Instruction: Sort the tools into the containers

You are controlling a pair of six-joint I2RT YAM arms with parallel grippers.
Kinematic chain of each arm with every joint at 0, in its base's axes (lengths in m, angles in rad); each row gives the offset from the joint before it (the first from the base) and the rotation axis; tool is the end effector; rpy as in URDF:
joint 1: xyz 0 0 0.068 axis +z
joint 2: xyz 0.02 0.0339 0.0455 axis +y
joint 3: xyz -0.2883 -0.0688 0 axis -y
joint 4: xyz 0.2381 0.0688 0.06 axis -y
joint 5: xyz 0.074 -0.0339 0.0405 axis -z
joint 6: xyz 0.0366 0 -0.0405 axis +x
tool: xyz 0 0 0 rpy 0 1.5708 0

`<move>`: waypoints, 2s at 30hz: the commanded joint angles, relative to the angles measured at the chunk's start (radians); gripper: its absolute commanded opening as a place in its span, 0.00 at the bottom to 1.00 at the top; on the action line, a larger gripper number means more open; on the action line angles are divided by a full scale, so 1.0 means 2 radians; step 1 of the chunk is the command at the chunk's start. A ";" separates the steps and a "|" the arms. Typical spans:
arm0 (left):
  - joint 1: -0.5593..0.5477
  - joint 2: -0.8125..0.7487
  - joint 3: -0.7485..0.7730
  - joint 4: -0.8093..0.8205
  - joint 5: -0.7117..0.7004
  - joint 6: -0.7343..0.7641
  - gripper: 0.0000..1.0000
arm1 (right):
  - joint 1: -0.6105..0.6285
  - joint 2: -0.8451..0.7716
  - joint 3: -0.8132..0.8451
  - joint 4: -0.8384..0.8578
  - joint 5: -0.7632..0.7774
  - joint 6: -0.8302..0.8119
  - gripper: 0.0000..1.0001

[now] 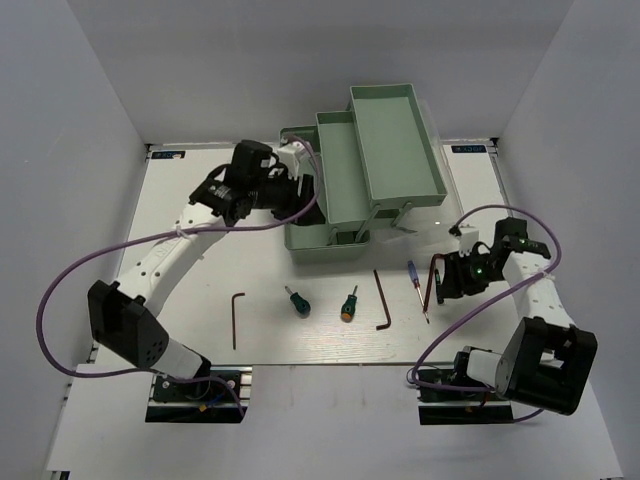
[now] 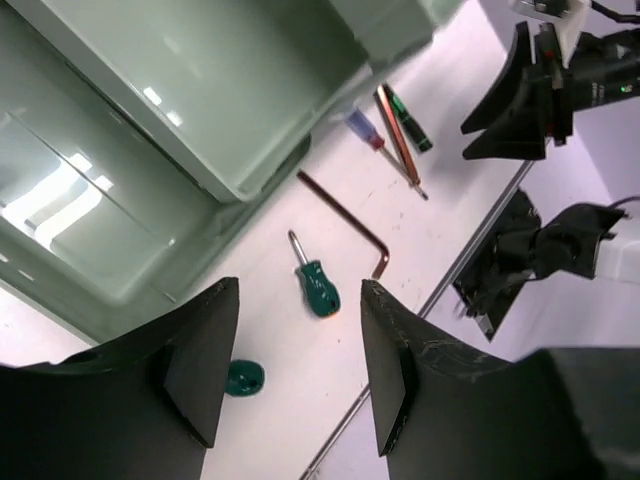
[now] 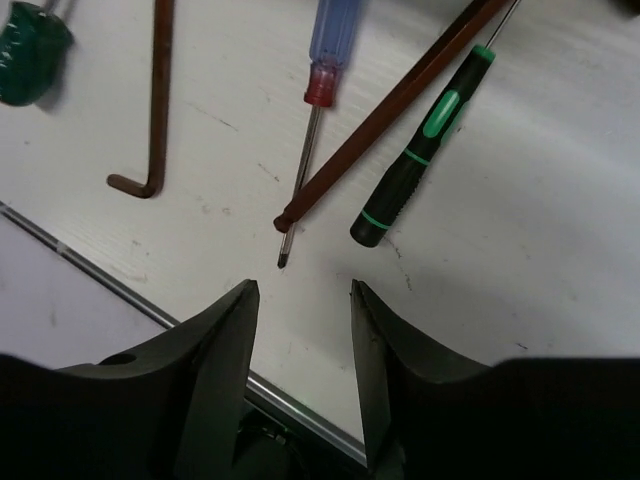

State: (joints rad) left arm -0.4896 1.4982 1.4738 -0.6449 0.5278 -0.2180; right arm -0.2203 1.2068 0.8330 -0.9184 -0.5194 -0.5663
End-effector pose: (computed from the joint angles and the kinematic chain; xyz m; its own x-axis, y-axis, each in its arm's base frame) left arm 0.2750 -0.1674 0.3897 -0.6978 0.1601 -0.6981 0.6186 0.6261 -0.4747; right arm 0.1894 -0.0238 0.2501 -0.8221 -0.2932 -0.4881 -0.4557 0.8528 0.2552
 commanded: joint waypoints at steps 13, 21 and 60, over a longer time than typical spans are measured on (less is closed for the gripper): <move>-0.087 -0.067 -0.096 0.016 -0.108 -0.052 0.63 | 0.066 0.049 -0.091 0.239 0.133 0.102 0.48; -0.135 -0.038 -0.086 0.016 -0.149 -0.057 0.63 | 0.087 0.100 -0.080 0.262 0.180 0.117 0.47; -0.182 -0.148 -0.250 0.087 -0.196 -0.101 0.52 | 0.297 0.114 0.311 0.230 -0.143 0.290 0.00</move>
State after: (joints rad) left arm -0.8486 1.2789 0.9962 -0.4896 0.1684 -0.3954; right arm 0.3290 1.3720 1.3972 -0.6678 -0.8852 -0.2550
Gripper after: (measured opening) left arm 0.535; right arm 0.192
